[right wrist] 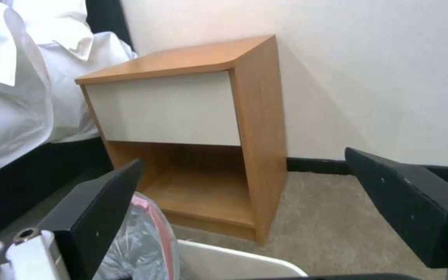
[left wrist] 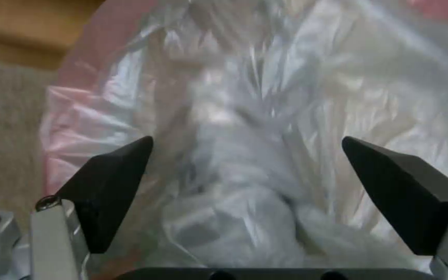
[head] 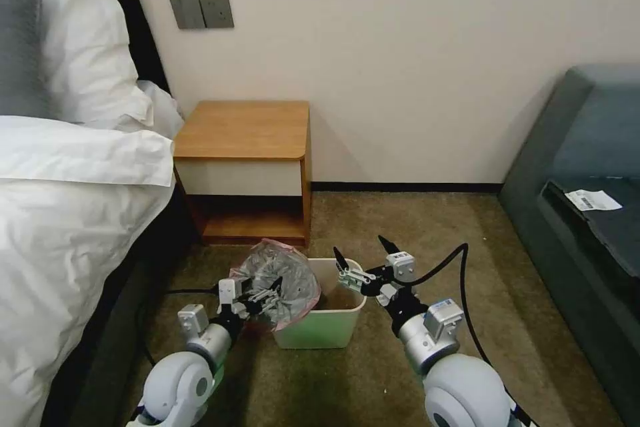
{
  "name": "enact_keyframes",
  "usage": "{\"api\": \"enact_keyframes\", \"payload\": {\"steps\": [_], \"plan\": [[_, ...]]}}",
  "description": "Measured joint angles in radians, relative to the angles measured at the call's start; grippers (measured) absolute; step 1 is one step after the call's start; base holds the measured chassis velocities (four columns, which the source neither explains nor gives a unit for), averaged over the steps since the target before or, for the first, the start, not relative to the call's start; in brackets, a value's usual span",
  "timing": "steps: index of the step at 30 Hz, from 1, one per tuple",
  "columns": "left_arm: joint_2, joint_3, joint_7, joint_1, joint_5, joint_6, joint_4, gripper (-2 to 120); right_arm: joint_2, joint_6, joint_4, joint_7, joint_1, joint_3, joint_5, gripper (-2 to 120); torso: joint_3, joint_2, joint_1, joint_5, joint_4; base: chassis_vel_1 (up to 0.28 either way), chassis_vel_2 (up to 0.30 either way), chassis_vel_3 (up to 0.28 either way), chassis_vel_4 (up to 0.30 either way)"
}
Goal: Pick up the garbage bag from the table and place it over the trash can.
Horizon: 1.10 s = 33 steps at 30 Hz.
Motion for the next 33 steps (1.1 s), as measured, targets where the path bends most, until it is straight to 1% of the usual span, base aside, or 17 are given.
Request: {"api": "enact_keyframes", "payload": {"steps": [1, 2, 8, 15, 27, 30, 33], "plan": [[0.001, 0.001, -0.01, -0.006, -0.012, 0.026, 0.005, 93, 0.0, 0.001, 0.003, 0.0, -0.002, 0.001, 0.0, 100, 0.0, 0.0, 0.0, -0.0001, 0.0, 0.0, 0.0, 0.0, 0.0], [0.002, 0.001, -0.013, -0.008, -0.015, 0.032, 0.008, 93, 0.001, 0.001, 0.005, 0.0, -0.003, 0.003, 0.0, 100, 0.0, 0.0, 0.0, -0.0001, 0.0, 0.0, 0.0, 0.0, 0.0], [0.004, 0.0, -0.025, -0.016, -0.02, 0.043, 0.015, 93, 0.001, 0.006, 0.005, 0.0, -0.007, 0.009, -0.001, 100, 0.0, 0.0, 0.0, -0.0001, 0.0, 0.0, 0.0, 0.0, 0.0], [-0.005, -0.035, -0.029, 0.014, -0.035, 0.023, -0.008, 93, 0.011, 0.015, -0.016, -0.002, -0.008, 0.014, -0.006, 100, 0.0, 0.0, 0.0, -0.0001, 0.0001, 0.0, 0.0, 0.0, 0.0], [-0.031, -0.039, -0.045, 0.007, -0.012, -0.002, 0.039, 91, 0.016, 0.058, -0.018, -0.006, -0.032, 0.039, -0.026, 100, 0.0, 0.0, 0.0, 0.0003, 0.0001, 0.0, 0.0, 0.0, 0.0], [-0.035, -0.033, -0.049, -0.005, -0.01, -0.005, 0.054, 89, 0.023, 0.069, -0.011, -0.01, -0.041, 0.037, -0.043, 100, 0.0, 0.0, 0.0, 0.0008, 0.0002, 0.0, 0.0, 0.0, 0.0], [-0.041, -0.025, -0.05, -0.02, -0.01, -0.006, 0.072, 80, 0.028, 0.076, -0.006, -0.013, -0.045, 0.036, -0.054, 100, 0.0, 0.0, 0.0, 0.0011, 0.0003, 0.0, 0.0, 0.0, 0.0]]}}
